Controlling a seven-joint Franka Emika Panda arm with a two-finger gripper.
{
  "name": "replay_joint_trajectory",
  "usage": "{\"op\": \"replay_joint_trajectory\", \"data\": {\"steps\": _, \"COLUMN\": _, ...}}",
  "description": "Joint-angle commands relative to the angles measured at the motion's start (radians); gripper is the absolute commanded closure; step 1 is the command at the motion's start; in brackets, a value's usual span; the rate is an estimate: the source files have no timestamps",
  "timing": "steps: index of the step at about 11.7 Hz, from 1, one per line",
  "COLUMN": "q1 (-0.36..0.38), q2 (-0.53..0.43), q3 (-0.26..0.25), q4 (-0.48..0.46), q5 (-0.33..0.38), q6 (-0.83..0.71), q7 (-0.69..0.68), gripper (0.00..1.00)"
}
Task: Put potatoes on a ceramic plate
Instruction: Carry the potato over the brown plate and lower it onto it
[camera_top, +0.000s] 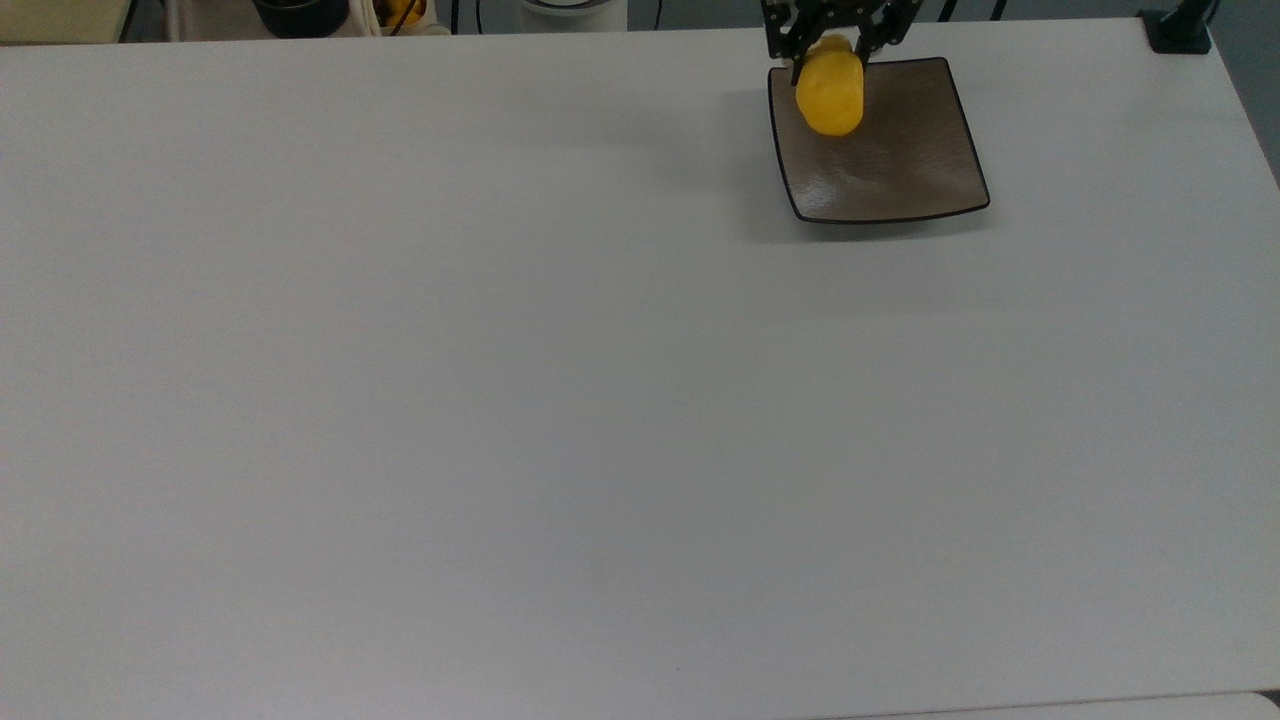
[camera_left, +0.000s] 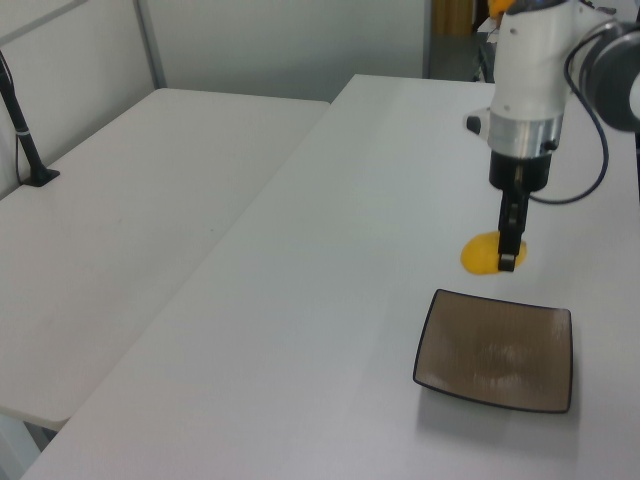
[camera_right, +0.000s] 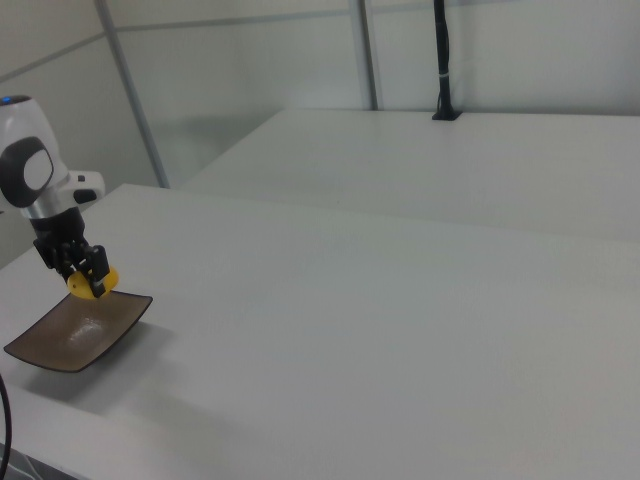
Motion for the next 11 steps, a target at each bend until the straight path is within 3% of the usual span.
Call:
{"op": "replay_joint_trajectory", "data": {"steps": 1, "q1": 0.039, "q2": 0.053, "q3": 0.03, "q4": -0.053, "q5": -0.012, "q6": 0.165, "q7": 0.104, "gripper": 1.0}}
{"op": "replay_joint_trajectory", "data": {"steps": 5, "q1": 0.092, "q2": 0.116, "q3": 0.037, "q4": -0.085, "q5": -0.089, "q6": 0.259, "q7": 0.209, "gripper": 0.97}}
{"op": "replay_joint_trajectory", "data": {"steps": 6, "q1": 0.101, "q2": 0.133, "q3": 0.037, "q4": -0.085, "q5": -0.089, "q6": 0.259, "q7": 0.212, "gripper": 0.83}}
{"op": "replay_joint_trajectory", "data": {"steps": 8, "q1": 0.106, "q2": 0.149, "q3": 0.037, "q4": -0.082, "q5": -0.09, "q6": 0.259, "q7": 0.237, "gripper": 0.45}}
{"op": "replay_joint_trajectory", "data": {"steps": 9, "q1": 0.106, "q2": 0.15, "q3": 0.037, "q4": -0.08, "q5": -0.098, "q6": 0.259, "q7": 0.237, "gripper": 0.19}}
{"op": "replay_joint_trajectory", "data": {"steps": 10, "q1": 0.106, "q2": 0.15, "q3": 0.037, "q4": -0.076, "q5": -0.107, "q6": 0.253, "q7": 0.237, "gripper": 0.0}}
{"op": "replay_joint_trajectory", "data": {"steps": 11, "q1": 0.104, "q2": 0.147, "q3": 0.037, "q4": -0.073, "q5": -0.116, "q6": 0.242, "q7": 0.237, "gripper": 0.0}}
